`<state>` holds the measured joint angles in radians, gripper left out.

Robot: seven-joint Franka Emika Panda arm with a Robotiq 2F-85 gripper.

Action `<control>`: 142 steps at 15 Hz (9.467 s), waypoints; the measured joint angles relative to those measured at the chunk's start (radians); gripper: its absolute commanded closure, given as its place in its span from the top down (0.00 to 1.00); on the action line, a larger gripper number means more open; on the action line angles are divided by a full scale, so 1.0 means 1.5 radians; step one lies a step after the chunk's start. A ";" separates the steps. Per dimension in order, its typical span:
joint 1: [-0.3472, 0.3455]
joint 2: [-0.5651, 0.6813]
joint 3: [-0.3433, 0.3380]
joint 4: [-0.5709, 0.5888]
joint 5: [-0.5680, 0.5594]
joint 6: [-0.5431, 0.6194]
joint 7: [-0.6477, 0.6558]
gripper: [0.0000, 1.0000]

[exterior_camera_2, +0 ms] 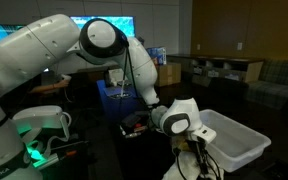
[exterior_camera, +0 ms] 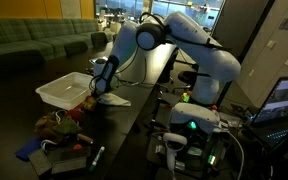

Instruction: Use the towel to push the items that are on the table to the left

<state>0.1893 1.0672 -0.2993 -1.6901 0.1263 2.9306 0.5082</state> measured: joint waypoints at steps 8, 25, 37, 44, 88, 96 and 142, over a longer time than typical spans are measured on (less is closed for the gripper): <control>0.065 -0.032 0.024 -0.038 0.013 -0.031 0.029 0.00; 0.128 -0.054 0.123 -0.035 0.013 -0.084 0.132 0.00; 0.156 -0.055 0.153 -0.033 0.013 -0.082 0.149 0.00; 0.142 -0.072 0.126 -0.074 0.013 -0.070 0.149 0.00; 0.196 0.036 0.015 0.099 -0.001 -0.077 0.250 0.00; 0.216 0.039 0.035 0.115 -0.011 -0.083 0.259 0.00; -0.019 -0.198 0.072 0.217 -0.133 -0.134 0.035 0.38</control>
<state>0.1612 0.7697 -0.1907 -1.3643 -0.0737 2.7299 0.5608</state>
